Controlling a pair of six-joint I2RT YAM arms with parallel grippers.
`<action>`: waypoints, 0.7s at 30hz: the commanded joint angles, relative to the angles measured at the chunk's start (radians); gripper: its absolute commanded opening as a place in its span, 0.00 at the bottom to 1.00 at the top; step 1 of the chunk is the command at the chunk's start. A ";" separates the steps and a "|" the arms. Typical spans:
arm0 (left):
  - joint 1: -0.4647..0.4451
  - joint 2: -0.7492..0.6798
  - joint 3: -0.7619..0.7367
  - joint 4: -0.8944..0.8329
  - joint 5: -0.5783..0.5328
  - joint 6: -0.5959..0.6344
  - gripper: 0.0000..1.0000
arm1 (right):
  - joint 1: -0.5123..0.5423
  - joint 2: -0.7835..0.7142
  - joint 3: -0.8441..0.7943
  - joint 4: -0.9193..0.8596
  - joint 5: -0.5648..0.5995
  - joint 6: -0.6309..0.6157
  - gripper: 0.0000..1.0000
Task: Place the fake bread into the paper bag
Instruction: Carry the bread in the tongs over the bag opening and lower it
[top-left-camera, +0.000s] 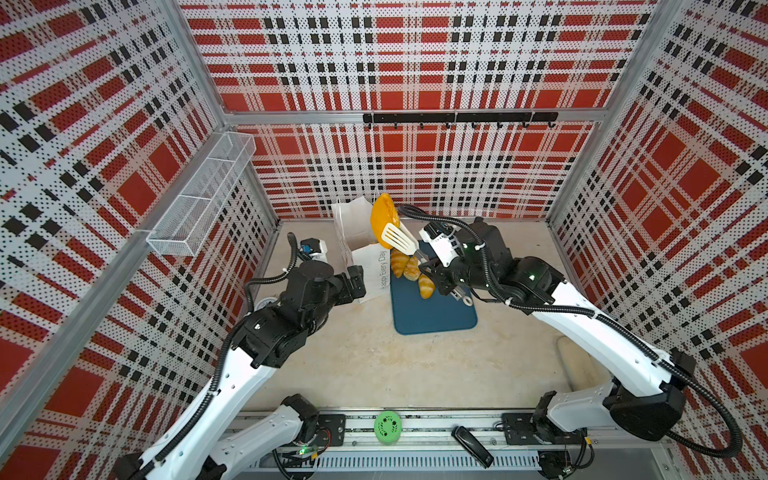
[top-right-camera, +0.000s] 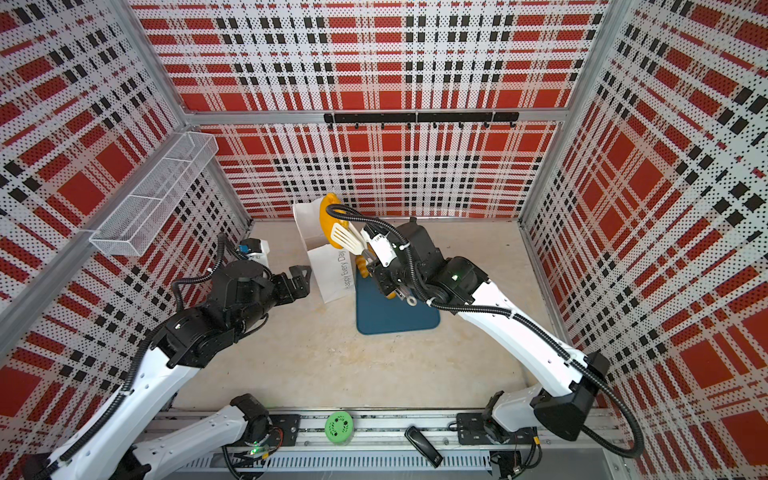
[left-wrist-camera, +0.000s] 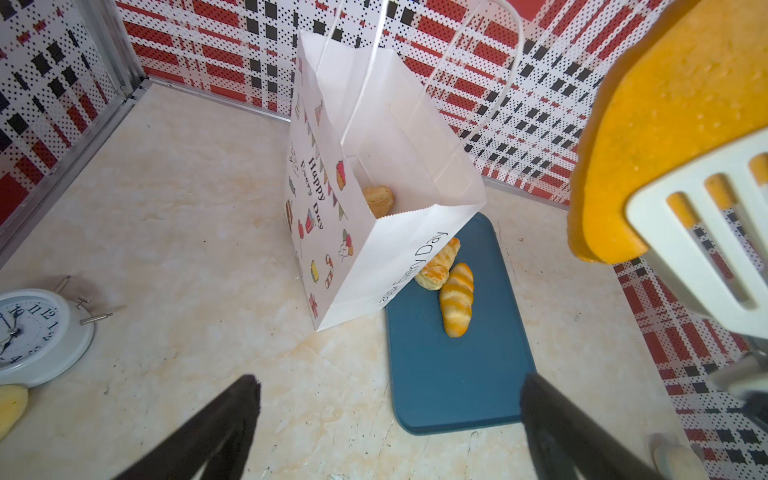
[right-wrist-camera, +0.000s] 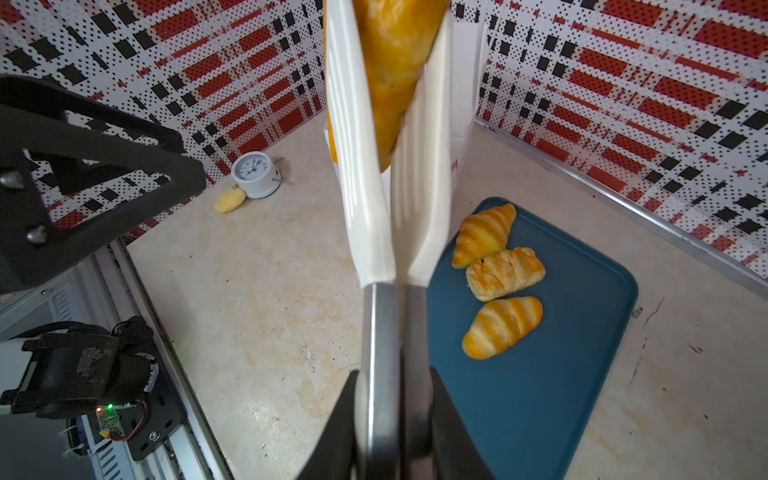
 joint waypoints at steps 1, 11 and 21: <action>0.028 -0.019 0.006 -0.024 0.024 -0.001 0.99 | 0.006 0.058 0.087 0.054 0.013 -0.031 0.24; 0.056 -0.067 -0.032 -0.048 0.040 -0.027 1.00 | 0.004 0.283 0.336 -0.062 0.092 -0.078 0.26; 0.048 -0.078 -0.057 -0.052 0.052 -0.042 0.99 | -0.031 0.454 0.534 -0.162 0.073 -0.067 0.27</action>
